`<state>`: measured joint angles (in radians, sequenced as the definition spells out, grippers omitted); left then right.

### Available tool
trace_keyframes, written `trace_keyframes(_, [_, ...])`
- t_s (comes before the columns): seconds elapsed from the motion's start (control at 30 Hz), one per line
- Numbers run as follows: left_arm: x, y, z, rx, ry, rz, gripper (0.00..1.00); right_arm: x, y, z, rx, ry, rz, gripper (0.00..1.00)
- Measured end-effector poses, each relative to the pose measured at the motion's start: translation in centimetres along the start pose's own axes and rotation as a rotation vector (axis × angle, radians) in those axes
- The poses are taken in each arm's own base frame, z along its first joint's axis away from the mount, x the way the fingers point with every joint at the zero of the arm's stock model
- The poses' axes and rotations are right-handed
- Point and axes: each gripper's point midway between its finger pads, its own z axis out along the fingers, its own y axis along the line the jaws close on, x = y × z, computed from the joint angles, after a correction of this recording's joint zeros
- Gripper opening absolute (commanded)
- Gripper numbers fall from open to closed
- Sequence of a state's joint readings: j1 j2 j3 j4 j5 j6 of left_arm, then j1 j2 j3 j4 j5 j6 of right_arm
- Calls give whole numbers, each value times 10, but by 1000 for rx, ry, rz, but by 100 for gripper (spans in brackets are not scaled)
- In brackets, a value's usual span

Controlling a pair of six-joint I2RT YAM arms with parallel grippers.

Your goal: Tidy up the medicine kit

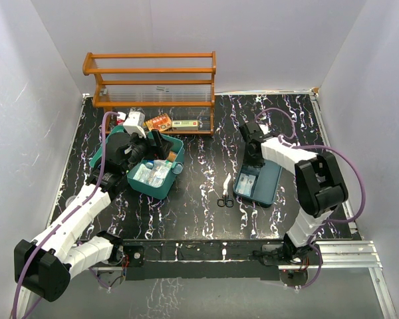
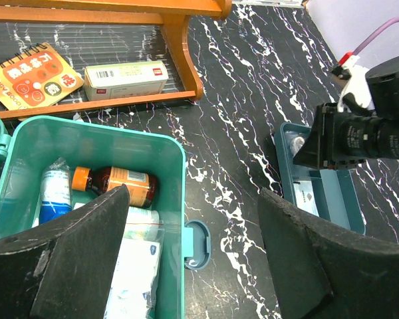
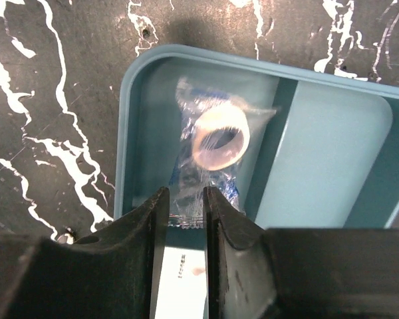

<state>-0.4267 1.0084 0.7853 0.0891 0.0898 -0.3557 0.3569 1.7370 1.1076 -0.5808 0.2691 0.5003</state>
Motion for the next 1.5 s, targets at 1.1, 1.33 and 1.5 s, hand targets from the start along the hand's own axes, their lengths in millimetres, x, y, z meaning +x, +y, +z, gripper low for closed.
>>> trace_keyframes(1.1, [-16, 2, -12, -26, -71, 9, 77, 79, 98, -79, -201, 21, -190, 41])
trace_keyframes(1.33, [-19, 7, -19, -52, -102, 11, 77, 112, 101, -70, -152, 63, -231, 35])
trace_keyframes(1.5, [-11, 13, -24, -71, -106, 10, 77, 125, 88, -63, -98, 72, -203, 32])
